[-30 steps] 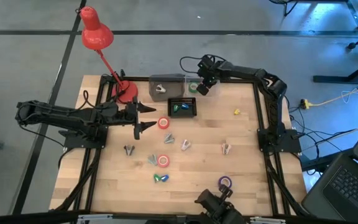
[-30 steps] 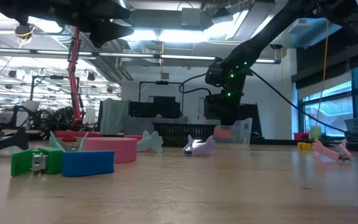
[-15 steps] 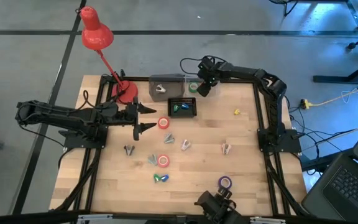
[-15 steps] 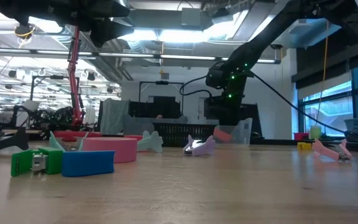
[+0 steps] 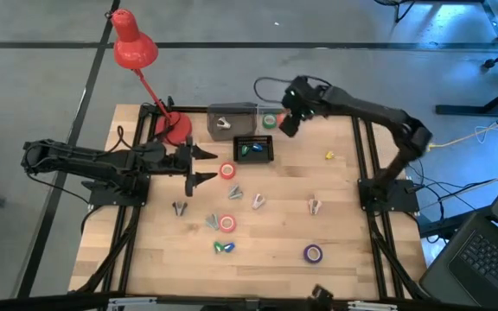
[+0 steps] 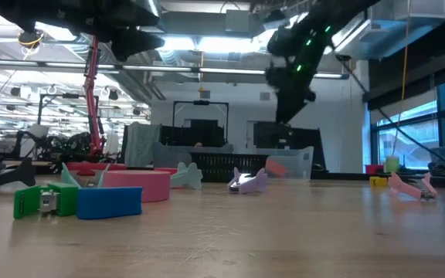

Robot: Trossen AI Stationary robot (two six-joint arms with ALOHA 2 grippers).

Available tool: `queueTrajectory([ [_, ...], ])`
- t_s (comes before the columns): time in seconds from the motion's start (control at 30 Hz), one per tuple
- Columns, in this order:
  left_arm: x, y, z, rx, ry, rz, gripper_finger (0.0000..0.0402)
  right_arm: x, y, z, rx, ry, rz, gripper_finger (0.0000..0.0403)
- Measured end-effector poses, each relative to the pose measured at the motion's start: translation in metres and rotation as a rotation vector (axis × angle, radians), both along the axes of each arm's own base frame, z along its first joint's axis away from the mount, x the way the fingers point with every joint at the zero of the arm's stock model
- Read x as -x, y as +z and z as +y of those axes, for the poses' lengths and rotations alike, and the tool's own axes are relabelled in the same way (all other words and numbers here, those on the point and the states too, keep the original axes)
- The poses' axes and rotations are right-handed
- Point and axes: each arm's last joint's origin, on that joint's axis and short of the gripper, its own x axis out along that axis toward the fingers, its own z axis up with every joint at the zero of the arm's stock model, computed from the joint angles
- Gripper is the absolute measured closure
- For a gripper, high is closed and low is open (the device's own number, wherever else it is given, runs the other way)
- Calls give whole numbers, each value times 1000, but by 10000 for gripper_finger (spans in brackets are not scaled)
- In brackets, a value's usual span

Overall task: Pick and place Stapler, Stapler remover, tape
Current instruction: Put the gray staple remover into the gray bin

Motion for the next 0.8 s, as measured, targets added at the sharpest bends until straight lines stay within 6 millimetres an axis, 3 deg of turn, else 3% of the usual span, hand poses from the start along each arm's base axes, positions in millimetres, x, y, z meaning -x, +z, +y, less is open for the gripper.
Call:
queueTrajectory([
  [0.2, 1, -8, 0, 103, 4, 77, 123, 31, -4, 67, -46, 70, -119, 198],
  [0.4, 7, -20, -7, 304, 113, 252, 123, 58, -31, 119, -86, 102, -260, 198],
  [0.57, 18, -28, -23, 493, 416, 439, 132, 68, -47, 141, -120, 130, -318, 198],
  [0.8, 8, -52, -60, 696, 481, 678, 156, 66, -47, 152, -132, 160, -334, 198],
])
